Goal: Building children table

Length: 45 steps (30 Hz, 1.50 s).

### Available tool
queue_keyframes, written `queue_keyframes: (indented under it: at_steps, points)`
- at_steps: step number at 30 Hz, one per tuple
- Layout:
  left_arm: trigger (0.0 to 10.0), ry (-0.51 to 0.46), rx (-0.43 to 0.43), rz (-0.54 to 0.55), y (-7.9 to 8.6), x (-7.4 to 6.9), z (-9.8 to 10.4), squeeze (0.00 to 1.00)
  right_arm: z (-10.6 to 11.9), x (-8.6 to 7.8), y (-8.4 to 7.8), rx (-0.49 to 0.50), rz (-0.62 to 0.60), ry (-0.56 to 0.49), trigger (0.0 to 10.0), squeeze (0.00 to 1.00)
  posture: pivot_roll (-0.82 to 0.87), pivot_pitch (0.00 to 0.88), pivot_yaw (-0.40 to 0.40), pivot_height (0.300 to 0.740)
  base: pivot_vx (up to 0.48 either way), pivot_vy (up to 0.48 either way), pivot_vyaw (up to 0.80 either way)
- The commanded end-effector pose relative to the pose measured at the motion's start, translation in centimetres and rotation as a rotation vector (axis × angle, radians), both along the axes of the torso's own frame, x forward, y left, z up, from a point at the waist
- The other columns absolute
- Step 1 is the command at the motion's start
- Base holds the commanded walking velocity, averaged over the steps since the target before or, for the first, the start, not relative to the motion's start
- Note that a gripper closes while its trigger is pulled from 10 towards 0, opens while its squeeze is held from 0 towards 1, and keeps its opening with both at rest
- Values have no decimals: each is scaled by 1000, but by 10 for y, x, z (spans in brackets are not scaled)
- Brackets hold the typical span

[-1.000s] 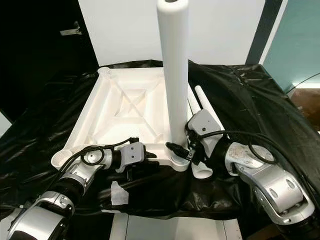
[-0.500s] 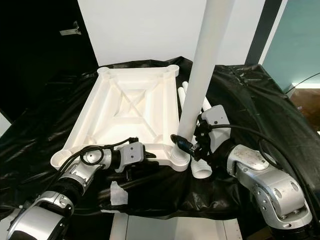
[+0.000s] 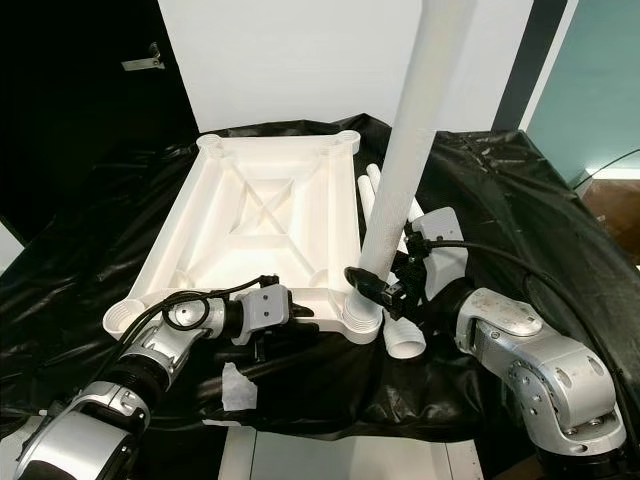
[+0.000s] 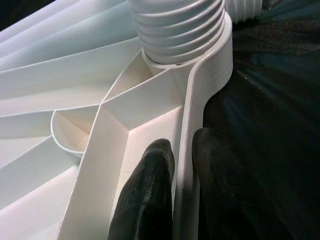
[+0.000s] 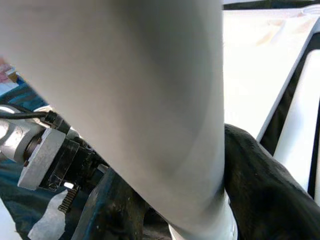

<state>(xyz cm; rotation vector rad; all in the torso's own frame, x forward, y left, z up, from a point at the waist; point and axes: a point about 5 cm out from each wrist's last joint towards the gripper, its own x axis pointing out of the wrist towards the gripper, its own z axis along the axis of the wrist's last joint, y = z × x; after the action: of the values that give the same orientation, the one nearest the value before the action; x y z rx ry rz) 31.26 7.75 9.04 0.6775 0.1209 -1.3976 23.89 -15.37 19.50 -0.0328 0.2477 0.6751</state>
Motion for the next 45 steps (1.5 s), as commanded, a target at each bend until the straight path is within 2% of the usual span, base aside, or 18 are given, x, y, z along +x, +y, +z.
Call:
queue_keyframes:
  at_steps: [1, 8, 15, 26, 32, 45]
  points:
    - [10000, 66, 40, 136, 7, -8, -30, 0, -48, -12, -4, 57, -15, 343, 10000, 0, -173, 34, 17, 740, 0, 0, 0]
    - [10000, 69, 38, 135, 6, -9, -31, 0, -50, -13, -4, 143, -50, 394, 10000, 0, -178, 37, 15, 740, 0, 0, 0]
    - [10000, 69, 35, 133, 5, -9, -31, 0, -48, -11, -8, 111, -62, 398, 10000, 0, -180, 35, 14, 740, 0, 0, 0]
    - [10000, 67, 37, 141, 7, -9, -31, 0, -44, -13, -27, -89, -13, 395, 10000, 0, -172, 32, 10, 740, 0, 0, 0]
    - [10000, 67, 37, 145, 8, -9, -31, 0, -46, -16, -27, -192, 57, 387, 10000, 0, -164, 32, 9, 740, 0, 0, 0]
    - [10000, 68, 42, 148, 11, -9, -32, 0, -56, -27, -21, -315, 163, 354, 10000, 0, -160, 33, 14, 740, 0, 0, 0]
